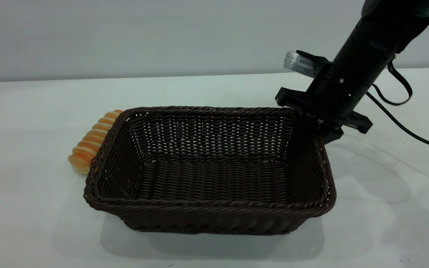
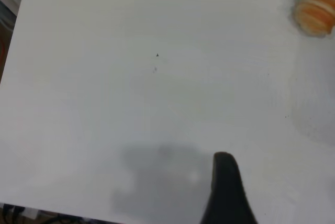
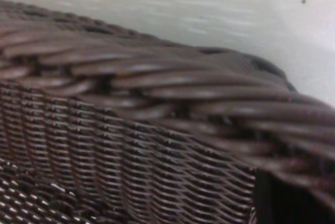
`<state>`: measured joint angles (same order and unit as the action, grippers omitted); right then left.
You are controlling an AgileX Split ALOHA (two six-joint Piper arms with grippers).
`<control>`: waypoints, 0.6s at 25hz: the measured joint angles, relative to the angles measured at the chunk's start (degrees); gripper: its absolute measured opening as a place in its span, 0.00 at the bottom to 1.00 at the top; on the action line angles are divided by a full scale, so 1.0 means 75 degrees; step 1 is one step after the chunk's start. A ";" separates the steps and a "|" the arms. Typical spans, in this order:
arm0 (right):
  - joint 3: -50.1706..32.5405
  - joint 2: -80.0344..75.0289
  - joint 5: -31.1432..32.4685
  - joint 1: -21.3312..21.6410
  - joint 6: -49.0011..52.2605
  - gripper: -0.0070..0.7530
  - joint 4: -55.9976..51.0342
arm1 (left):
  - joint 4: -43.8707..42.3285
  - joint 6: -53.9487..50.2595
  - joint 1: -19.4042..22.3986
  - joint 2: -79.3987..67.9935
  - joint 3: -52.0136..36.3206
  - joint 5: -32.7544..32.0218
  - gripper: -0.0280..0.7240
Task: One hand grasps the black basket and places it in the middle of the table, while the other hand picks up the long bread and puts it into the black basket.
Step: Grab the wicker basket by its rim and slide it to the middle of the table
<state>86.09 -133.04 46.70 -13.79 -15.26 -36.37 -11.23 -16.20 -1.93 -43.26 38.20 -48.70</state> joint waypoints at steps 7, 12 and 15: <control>0.0638 0.0000 0.1014 0.0007 0.0041 0.47 0.0323 | 0.0000 0.0000 0.0000 0.0000 0.0000 0.0000 0.77; 0.1376 0.0050 0.2267 0.0203 0.0041 0.60 0.0401 | 0.0000 0.0000 0.0000 0.0000 0.0000 -0.0033 0.77; 0.1605 0.0423 0.2759 0.0634 0.0041 0.61 0.0727 | 0.0000 0.0000 0.0000 0.0000 0.0000 -0.0158 0.77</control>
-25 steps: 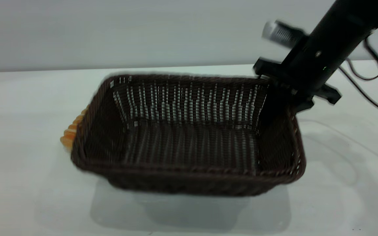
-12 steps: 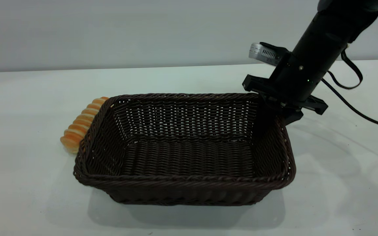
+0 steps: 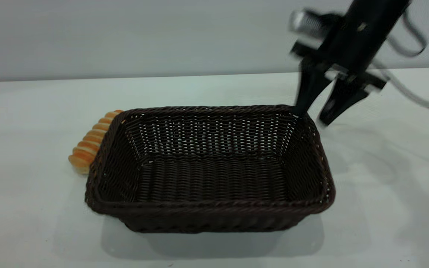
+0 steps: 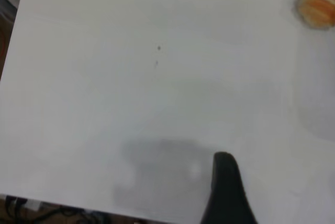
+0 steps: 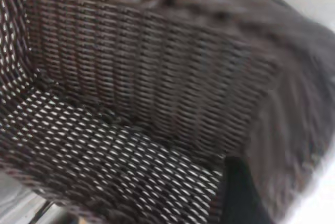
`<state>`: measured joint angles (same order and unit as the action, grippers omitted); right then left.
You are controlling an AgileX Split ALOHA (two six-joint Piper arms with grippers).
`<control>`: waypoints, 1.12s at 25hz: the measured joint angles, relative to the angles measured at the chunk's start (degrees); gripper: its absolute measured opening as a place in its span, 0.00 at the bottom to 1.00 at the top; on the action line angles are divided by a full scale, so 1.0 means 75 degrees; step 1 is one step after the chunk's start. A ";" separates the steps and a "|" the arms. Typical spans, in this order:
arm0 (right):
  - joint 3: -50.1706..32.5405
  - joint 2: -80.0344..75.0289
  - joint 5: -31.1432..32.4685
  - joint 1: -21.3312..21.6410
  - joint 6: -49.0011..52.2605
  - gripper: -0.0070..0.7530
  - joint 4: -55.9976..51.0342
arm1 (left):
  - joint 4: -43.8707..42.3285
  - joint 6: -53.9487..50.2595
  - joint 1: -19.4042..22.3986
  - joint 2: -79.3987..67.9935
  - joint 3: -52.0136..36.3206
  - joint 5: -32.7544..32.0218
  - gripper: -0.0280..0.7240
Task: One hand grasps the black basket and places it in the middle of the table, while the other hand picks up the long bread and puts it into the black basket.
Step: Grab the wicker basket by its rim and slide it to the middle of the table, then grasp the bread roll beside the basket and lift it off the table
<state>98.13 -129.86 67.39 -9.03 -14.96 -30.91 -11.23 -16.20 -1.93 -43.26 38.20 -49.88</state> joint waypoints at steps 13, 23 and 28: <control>-0.0528 0.3012 0.0297 0.1368 -0.0016 0.57 0.1899 | 0.0127 0.0229 0.0000 -0.1222 0.0156 0.0051 0.77; -0.3247 0.5968 0.0072 0.1344 0.0000 0.56 0.2023 | 0.0990 0.1684 0.0000 -0.4055 0.1237 0.0797 0.77; -0.3987 0.6813 -0.0148 0.1344 0.0000 0.56 0.2023 | 0.1106 0.2715 0.0000 -0.5852 0.2011 0.1449 0.77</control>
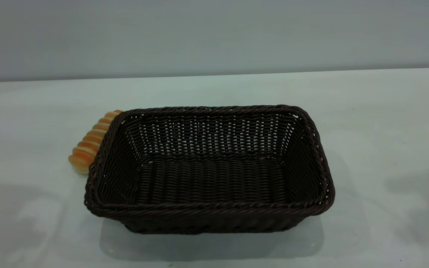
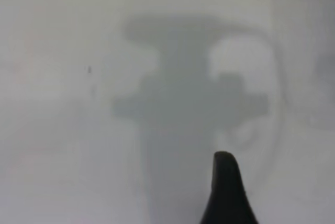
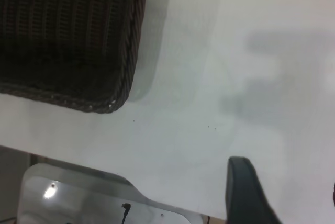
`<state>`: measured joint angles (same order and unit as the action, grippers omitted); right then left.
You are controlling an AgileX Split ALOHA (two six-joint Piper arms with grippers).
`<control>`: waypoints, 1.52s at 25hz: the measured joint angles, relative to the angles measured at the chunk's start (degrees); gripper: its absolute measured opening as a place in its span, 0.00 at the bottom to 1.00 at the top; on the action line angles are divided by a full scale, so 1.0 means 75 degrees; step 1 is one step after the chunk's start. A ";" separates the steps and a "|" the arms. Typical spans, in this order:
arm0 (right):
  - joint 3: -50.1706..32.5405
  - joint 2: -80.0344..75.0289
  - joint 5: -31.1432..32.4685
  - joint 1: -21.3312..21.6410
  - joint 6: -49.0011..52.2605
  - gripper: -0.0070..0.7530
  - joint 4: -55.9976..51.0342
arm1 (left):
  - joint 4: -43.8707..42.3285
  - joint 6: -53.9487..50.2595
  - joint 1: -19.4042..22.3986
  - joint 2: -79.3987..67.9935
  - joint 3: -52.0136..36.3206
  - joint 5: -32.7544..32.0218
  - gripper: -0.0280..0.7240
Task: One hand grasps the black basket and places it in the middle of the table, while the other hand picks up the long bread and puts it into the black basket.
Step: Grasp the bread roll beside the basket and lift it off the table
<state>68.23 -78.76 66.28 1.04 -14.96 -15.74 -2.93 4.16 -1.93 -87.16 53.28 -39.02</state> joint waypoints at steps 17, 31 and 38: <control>-0.0083 0.0153 -0.0035 -0.0066 -0.0007 0.56 -0.0204 | 0.0114 0.3579 -0.0897 -0.3598 0.0724 0.4201 0.67; -0.0083 0.0153 -0.0050 -0.0066 -0.0007 0.56 -0.0204 | -0.0211 0.5609 -0.0930 -0.4708 0.1022 0.5299 0.66; -0.0083 0.0153 -0.0070 -0.0066 -0.0007 0.56 -0.0204 | -0.0234 0.5678 -0.0930 -0.5233 0.1036 0.5912 0.66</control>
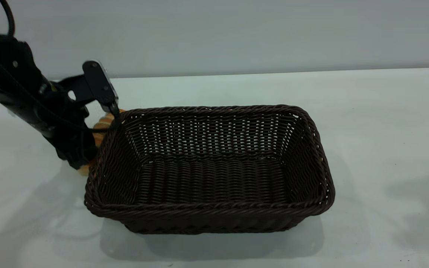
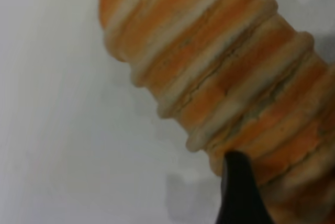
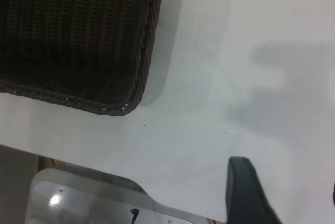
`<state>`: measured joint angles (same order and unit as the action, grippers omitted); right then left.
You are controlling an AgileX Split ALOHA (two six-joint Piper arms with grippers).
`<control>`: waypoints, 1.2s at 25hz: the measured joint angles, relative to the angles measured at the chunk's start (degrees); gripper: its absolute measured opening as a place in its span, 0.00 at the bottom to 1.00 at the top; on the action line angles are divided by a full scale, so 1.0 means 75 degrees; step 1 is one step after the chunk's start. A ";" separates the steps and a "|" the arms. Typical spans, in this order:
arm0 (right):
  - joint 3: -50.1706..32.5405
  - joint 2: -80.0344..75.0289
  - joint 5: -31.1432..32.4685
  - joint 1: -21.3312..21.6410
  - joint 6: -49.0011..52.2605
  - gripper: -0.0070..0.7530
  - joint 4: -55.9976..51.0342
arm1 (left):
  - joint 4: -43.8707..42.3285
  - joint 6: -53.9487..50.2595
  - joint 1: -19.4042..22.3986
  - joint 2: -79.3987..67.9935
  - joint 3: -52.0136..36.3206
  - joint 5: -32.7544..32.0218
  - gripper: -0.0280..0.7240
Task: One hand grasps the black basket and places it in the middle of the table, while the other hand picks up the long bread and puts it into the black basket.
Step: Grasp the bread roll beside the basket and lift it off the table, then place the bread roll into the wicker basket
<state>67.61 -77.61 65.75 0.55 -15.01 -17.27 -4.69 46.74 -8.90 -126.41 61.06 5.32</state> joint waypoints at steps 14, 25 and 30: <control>0.0000 0.0000 -0.0068 0.0000 0.0000 0.56 0.0015 | 0.0286 -0.1058 -0.0003 0.0012 0.0174 -0.0177 0.12; 0.0000 0.0000 -0.0076 0.0000 0.0000 0.56 0.0029 | 0.1478 -0.1884 -0.0302 0.2170 0.0704 -0.2450 0.11; 0.0000 0.0000 -0.0091 0.0000 0.0000 0.56 0.0029 | 0.1495 -0.1618 -0.1391 0.2365 0.0704 -0.3871 0.11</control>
<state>67.61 -77.61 65.07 0.55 -15.01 -17.05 6.52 34.61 -19.33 -108.67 66.34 -23.71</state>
